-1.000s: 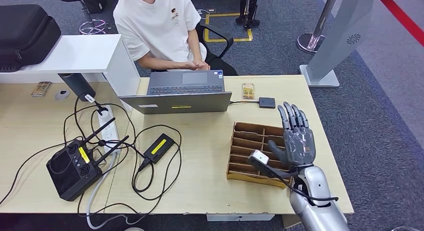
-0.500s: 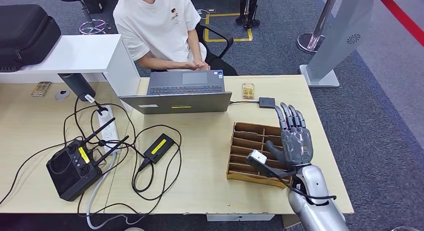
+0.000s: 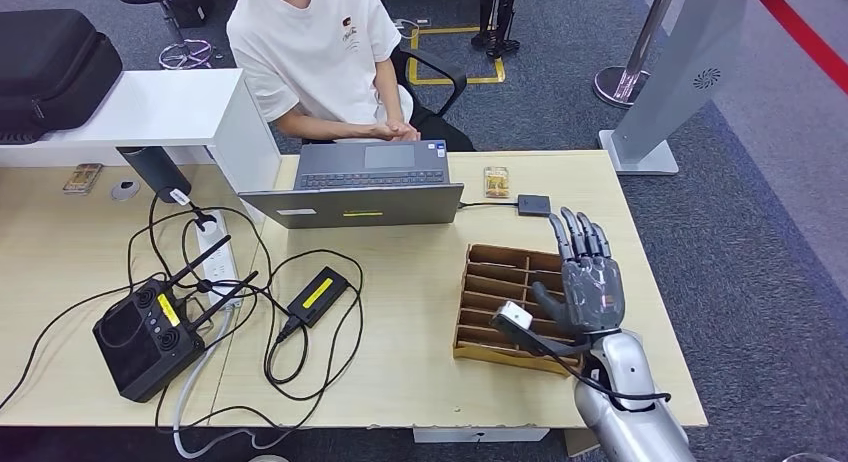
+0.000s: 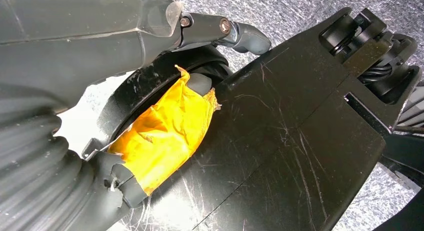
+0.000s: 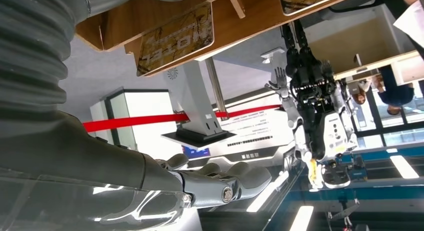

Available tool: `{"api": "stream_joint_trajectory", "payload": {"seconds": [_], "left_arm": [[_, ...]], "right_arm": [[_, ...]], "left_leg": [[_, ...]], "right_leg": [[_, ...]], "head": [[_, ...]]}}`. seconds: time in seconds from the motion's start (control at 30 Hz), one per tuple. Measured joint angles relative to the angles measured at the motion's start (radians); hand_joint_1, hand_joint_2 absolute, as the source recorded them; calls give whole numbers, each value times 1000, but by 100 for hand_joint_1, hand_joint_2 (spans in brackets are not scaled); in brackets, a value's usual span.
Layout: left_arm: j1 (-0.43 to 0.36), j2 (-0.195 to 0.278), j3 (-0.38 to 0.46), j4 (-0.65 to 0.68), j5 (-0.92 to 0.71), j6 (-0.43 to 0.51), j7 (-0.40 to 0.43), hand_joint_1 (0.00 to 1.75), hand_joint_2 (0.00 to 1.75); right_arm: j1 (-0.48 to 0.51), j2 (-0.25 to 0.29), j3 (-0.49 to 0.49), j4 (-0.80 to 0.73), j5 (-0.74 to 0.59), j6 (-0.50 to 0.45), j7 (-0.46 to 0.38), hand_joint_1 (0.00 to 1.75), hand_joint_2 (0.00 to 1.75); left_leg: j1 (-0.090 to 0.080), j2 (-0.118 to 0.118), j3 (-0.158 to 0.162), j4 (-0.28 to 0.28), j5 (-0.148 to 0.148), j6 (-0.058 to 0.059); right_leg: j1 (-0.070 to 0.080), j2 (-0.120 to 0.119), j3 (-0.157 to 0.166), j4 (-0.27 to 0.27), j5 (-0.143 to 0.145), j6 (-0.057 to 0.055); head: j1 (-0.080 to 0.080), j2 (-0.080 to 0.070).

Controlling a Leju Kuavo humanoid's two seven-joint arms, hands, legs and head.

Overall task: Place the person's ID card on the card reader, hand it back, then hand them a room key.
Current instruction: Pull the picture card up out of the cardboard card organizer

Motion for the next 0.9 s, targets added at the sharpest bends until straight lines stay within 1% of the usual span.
{"api": "stream_joint_trajectory", "payload": {"seconds": [0.9], "left_arm": [[0, 0, -3, 0, 0, 0, 0, 0, 175]], "right_arm": [[-5, -2, -6, 15, 6, -8, -3, 0, 175]], "left_leg": [[0, 0, 1, 0, 1, 0]], "right_leg": [[0, 0, 1, 0, 1, 0]], "head": [[0, 0]]}}
